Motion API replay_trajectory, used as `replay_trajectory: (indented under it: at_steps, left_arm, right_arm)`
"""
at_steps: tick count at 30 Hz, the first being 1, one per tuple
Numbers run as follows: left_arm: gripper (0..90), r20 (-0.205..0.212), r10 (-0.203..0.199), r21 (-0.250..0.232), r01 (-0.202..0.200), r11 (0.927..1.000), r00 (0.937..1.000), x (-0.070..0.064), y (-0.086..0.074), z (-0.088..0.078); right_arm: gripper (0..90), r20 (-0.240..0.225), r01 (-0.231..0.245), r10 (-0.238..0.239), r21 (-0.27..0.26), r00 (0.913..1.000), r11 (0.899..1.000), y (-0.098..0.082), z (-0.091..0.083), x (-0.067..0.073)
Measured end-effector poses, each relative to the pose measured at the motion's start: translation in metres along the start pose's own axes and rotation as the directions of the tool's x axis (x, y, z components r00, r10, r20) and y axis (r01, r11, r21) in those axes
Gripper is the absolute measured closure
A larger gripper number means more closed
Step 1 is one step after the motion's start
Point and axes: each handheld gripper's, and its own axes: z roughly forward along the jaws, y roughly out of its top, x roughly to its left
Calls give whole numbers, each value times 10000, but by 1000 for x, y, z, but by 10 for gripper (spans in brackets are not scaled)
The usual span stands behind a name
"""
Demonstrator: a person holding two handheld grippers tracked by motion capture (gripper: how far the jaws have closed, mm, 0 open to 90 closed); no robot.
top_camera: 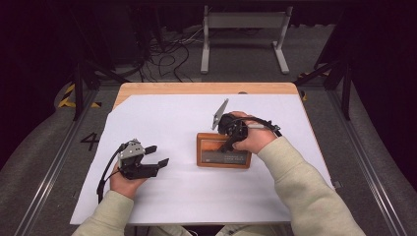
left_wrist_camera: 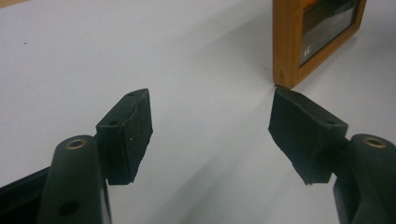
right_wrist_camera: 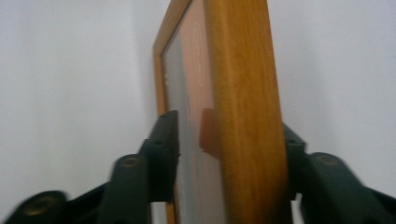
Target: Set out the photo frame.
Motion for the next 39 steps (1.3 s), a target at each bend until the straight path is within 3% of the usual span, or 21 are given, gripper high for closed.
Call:
replay_trajectory:
  at_steps: [1,3,8,13,15,19,20,21,24,25,26,28,32,33,34,36,38,39]
  left_arm:
    - [304,0,0,0,0,10000,10000,0,0,0]
    - [304,-9,-10,-15,10,10000,10000,0,0,0]
    - [304,4,-9,-4,9,10000,10000,0,0,0]
    - [302,-5,-81,25,81,10000,10000,0,-1,-1]
    - [302,-18,-58,-1,58,10000,10000,-1,-1,-2]
    - [302,-47,-49,-47,49,10000,10000,-1,-2,-3]
    - [301,-55,-53,-67,53,10000,10000,-1,-2,-3]
    - [301,-35,-87,-60,87,9999,10000,-1,-1,-3]
    - [301,-64,-66,-27,65,10000,10000,-1,-1,-3]
    - [301,-64,-66,-27,65,10000,10000,-1,-1,-3]
    - [301,-64,-123,-48,123,9999,9999,-1,-2,-3]
    - [301,-48,-101,-54,101,9999,9999,-1,-1,-3]
    - [300,-54,-101,-82,100,9999,9999,-1,-1,-3]
    - [300,-56,-99,-97,98,9999,9999,-1,-1,-3]
    - [300,-54,-93,-104,92,9999,9999,-1,-1,-3]
    - [301,-47,-83,-109,83,9999,10000,-1,-1,-3]
    - [301,-57,-78,-111,77,9999,10000,-1,-1,-3]
    - [301,-57,-78,-111,77,9999,10000,-1,-1,-3]
  right_arm:
    - [463,0,0,0,0,10000,10000,0,0,0]
    - [379,384,-5,16,-287,9993,9996,-3,3,-2]
    - [244,741,-508,588,-1061,9955,9931,-6,2,-5]
    - [208,965,-793,932,-1392,9910,9871,-10,-3,-7]
    - [200,1140,-1099,1319,-1816,9847,9772,-15,-12,-5]
    - [200,1450,-1102,1469,-2345,9785,9659,-20,-24,1]
    - [200,1557,-1199,1641,-2597,9741,9582,-26,-30,5]
    - [200,1557,-1199,1641,-2597,9741,9582,-26,-30,5]
    - [169,1758,-1698,2197,-2608,9596,9503,-39,-40,14]
    - [169,1758,-1698,2197,-2608,9596,9503,-39,-40,14]
    - [160,1684,-2069,2594,-2768,9510,9384,-47,-44,17]
    - [147,1700,-2380,2938,-2869,9406,9279,-54,-48,20]
    - [140,1747,-2491,3111,-3047,9342,9193,-65,-54,24]
    - [133,1739,-2608,3250,-3127,9296,9134,-69,-56,25]
    - [113,1677,-2930,3614,-3308,9172,8971,-77,-60,27]
    - [104,1553,-3232,3957,-3531,9052,8780,-85,-63,29]
    - [95,1602,-3333,4118,-3665,8971,8687,-92,-66,31]
    - [95,1602,-3333,4118,-3665,8971,8687,-92,-66,31]
